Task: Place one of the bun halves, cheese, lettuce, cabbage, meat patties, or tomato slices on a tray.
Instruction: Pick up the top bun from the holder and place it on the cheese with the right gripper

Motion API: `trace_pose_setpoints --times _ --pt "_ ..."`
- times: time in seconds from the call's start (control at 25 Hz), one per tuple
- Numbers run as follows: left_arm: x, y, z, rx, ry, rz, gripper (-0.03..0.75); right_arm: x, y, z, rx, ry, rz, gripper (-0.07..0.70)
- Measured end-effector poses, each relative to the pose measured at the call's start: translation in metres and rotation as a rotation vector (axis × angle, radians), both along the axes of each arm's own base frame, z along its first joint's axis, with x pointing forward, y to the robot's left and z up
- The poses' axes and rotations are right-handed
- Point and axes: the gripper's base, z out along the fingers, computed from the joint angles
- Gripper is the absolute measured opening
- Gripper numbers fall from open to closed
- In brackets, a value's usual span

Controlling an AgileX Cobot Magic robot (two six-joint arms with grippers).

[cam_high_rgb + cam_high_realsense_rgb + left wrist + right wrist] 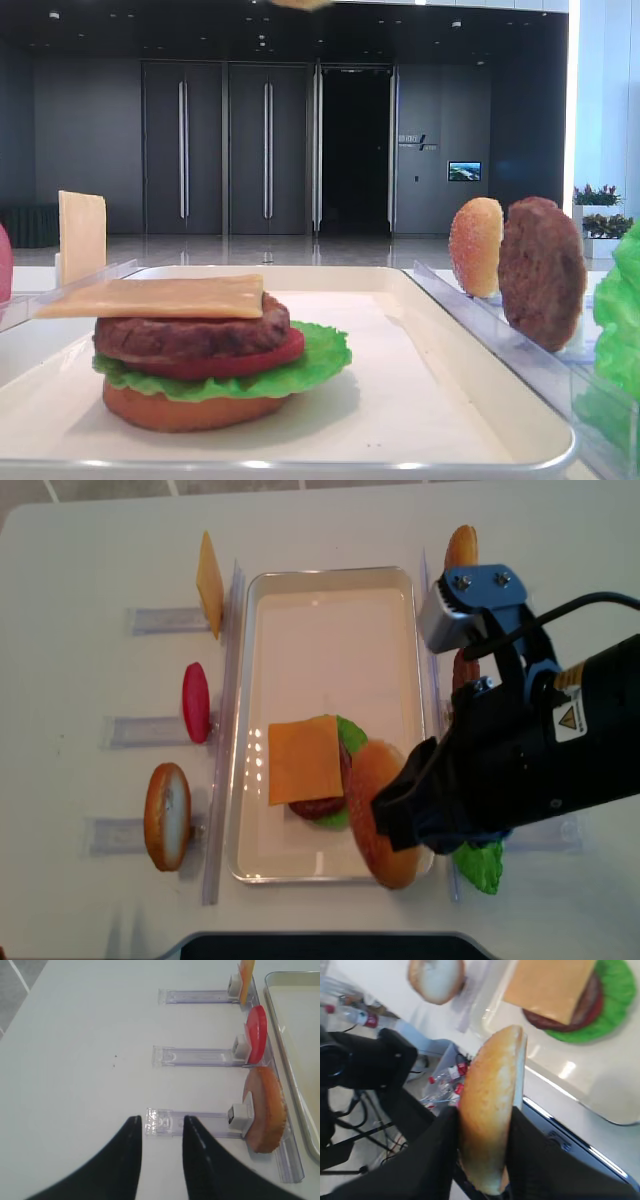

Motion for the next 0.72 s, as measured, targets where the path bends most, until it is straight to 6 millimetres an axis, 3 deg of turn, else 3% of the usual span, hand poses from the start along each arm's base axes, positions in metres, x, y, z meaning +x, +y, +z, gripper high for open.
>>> trace_pose_setpoints --times 0.32,0.48,0.72 --pt "0.000 0.000 0.000 0.000 0.000 0.000 0.219 0.008 0.041 -0.026 0.238 0.098 0.185 0.239" --pt "0.000 0.000 0.000 0.000 0.000 0.000 0.219 0.032 0.049 -0.041 0.323 0.143 0.191 0.239" --pt "0.000 0.000 0.000 0.000 0.000 0.000 0.219 0.082 0.038 -0.066 0.483 0.208 0.148 0.239"
